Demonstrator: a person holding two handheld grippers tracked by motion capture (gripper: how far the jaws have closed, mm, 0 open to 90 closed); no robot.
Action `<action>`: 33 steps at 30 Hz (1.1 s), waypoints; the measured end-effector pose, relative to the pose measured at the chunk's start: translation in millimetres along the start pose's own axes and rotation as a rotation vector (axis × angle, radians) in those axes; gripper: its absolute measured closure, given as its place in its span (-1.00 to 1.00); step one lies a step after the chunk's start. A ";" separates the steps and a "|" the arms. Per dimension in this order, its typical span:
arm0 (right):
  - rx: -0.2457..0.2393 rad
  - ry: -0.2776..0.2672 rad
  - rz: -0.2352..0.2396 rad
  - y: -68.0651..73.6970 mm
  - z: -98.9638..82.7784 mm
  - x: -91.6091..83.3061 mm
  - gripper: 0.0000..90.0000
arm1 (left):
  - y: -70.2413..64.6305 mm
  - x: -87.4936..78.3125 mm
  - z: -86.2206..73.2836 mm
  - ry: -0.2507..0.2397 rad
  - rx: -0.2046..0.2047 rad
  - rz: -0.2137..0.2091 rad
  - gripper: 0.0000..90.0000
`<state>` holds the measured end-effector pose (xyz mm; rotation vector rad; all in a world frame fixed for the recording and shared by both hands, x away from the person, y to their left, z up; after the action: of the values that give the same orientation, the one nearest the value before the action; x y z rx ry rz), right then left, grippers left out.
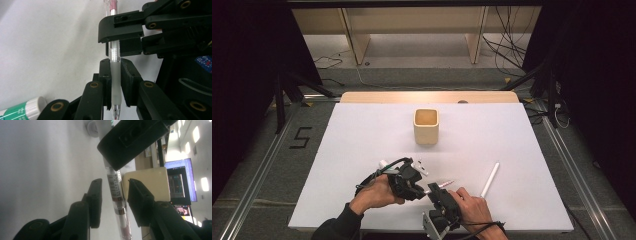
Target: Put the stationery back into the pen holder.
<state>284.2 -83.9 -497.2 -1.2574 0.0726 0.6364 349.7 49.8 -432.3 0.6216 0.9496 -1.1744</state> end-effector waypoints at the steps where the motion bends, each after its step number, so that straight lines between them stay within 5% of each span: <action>1: 0.000 0.000 0.000 0.0 0.0 0.0 0.44 | -0.1 0.1 0.1 0.001 0.000 0.000 0.76; 27: -0.097 0.001 0.013 6.6 0.0 0.3 0.75 | -1.4 5.1 -0.9 0.023 -0.006 -0.025 0.75; 33: -0.091 0.015 0.021 7.5 -1.2 -0.9 0.76 | 0.1 5.1 -3.2 0.031 -0.012 -0.028 0.57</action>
<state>280.2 -84.2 -503.7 -1.3510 0.0697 0.6545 349.4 50.0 -438.2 0.6203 0.9933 -1.1862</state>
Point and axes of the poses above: each handheld gripper's, and its own axes: x roughly forward along the jaws, z roughly out of its top, y roughly to its left, the point moved 2 cm from there along x, roughly forward along the jaws, and after that the axes turned 7 degrees about x, right-handed, at the moved point
